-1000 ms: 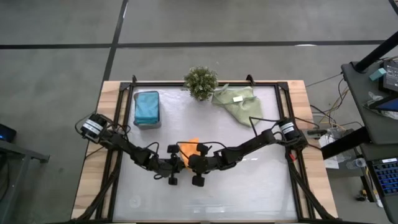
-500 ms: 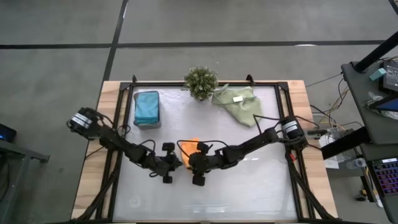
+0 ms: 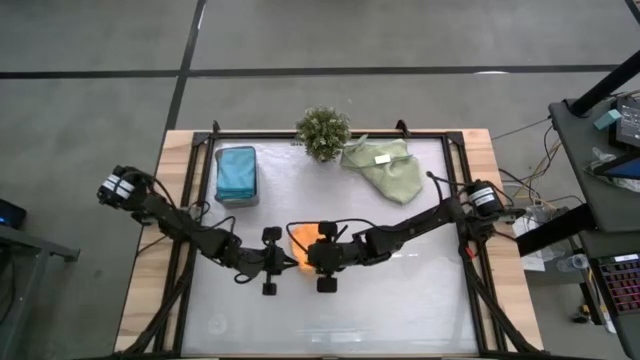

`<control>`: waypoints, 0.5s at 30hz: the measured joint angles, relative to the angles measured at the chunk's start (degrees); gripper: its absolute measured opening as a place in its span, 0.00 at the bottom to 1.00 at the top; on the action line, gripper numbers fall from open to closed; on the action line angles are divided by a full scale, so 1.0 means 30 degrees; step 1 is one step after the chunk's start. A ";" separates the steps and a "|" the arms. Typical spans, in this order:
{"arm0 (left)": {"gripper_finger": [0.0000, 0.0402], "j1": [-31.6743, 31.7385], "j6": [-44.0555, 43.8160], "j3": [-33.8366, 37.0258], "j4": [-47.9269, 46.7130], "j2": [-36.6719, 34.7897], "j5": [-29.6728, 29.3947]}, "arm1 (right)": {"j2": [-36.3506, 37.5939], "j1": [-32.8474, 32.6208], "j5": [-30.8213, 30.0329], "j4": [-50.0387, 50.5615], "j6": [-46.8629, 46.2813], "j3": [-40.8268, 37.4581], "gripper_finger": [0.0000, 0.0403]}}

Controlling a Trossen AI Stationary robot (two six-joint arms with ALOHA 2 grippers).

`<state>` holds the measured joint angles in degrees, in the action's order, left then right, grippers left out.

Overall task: Fold microfiber towels
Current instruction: Fold the orange microfiber cloth

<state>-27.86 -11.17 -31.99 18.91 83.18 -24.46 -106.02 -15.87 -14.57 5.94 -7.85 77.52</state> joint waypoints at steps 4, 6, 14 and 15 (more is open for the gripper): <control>0.00 0.0035 0.0082 0.0007 0.1757 0.1055 -0.0009 | 0.0000 0.0738 -0.0364 0.0225 0.1114 -0.0208 0.19; 0.00 0.0044 0.0419 0.0007 0.2680 0.1741 -0.0038 | 0.0000 0.1240 -0.0363 0.0213 0.1428 -0.0373 0.14; 0.00 0.0332 0.0833 0.0007 0.5508 0.4130 -0.0370 | -0.0616 0.3164 0.0266 -0.4056 0.2138 -0.2215 0.02; 0.00 0.0340 0.0835 0.0000 0.5509 0.4271 -0.0366 | -0.0780 0.3341 0.0603 -0.4801 0.2071 -0.2449 0.02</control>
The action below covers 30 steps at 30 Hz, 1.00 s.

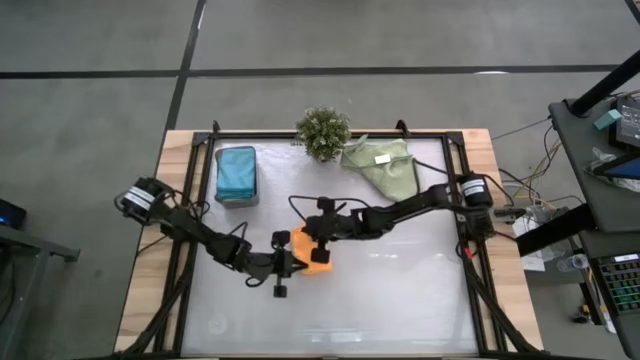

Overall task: Fold microfiber towels
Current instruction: Fold the orange microfiber cloth

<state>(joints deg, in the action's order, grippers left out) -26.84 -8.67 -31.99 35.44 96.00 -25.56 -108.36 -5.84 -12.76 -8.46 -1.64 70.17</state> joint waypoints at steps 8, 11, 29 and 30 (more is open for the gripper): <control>0.00 0.0082 -0.1399 0.0014 -0.1016 0.0360 0.0449 | -0.1601 0.0502 0.0062 -0.1832 -0.0712 -0.0955 0.02; 0.00 0.0082 -0.2274 0.0019 -0.2047 0.0362 0.0802 | -0.1675 0.0509 -0.0898 -0.1853 -0.1137 -0.1469 0.02; 0.00 0.0155 -0.1926 0.0007 -0.3300 -0.1211 0.1324 | 0.1594 -0.0604 -0.1081 -0.0449 -0.1690 -0.2913 0.02; 0.00 0.0155 -0.1923 0.0007 -0.3257 -0.1426 0.1330 | 0.1820 -0.0843 -0.0779 -0.0259 -0.1666 -0.2913 0.02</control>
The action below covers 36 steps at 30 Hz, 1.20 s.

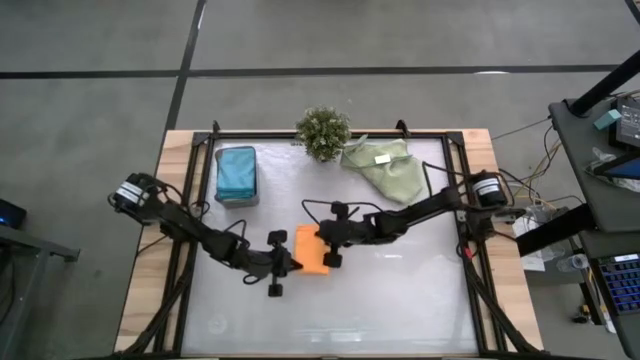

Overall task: Fold microfiber towels
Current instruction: Fold the orange microfiber cloth

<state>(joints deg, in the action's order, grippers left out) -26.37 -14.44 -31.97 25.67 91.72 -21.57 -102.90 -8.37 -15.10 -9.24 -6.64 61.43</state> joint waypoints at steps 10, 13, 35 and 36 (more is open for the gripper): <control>0.00 -0.0006 0.0018 -0.0007 -0.0220 -0.0370 0.2091 | 0.0031 -0.2841 0.2088 -0.0348 -0.0969 -0.0308 0.02; 0.00 -0.0001 -0.0028 -0.0007 -0.0211 0.0160 0.2109 | -0.0280 -0.3218 0.1615 -0.1254 -0.1414 -0.0549 0.02; 0.00 0.0430 -0.1071 -0.0056 -0.2685 0.0721 0.1023 | -0.2091 -0.3121 0.2045 -0.2117 -0.0906 -0.0989 0.02; 0.00 0.0430 -0.1073 -0.0051 -0.2768 0.0596 0.1025 | -0.1950 -0.3121 0.2052 -0.1981 -0.0920 -0.0998 0.02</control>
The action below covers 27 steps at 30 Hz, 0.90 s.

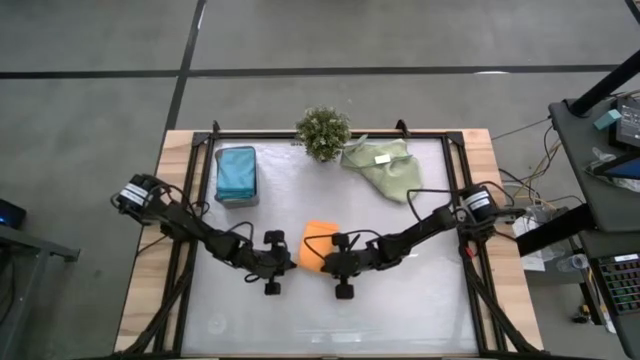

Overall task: Fold microfiber towels
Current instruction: Fold the orange microfiber cloth

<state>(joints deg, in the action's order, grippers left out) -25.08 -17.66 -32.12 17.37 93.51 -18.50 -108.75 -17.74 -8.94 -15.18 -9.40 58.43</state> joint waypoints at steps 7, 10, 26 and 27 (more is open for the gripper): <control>0.00 0.0000 -0.0020 0.0000 -0.0235 -0.1339 0.0063 | 0.1666 -0.0003 0.0121 0.1946 -0.0889 -0.0022 0.02; 0.00 0.0000 -0.0020 0.0000 -0.0186 -0.2049 0.0063 | 0.2304 0.0000 0.0023 0.2732 -0.2690 -0.0110 0.03; 0.00 0.0794 0.0647 0.0009 0.0962 -0.2193 -0.2720 | 0.3740 0.0263 -0.1117 0.2871 -1.6342 -0.2376 0.49; 0.00 0.0928 0.0668 0.0007 0.1423 -0.1901 -0.2883 | 0.3827 0.0299 -0.1316 0.2716 -1.6835 -0.2530 0.52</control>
<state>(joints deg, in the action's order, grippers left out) -22.30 -15.65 -32.10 21.64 87.80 -27.15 -97.27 -16.84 -12.89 -7.04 -59.91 50.84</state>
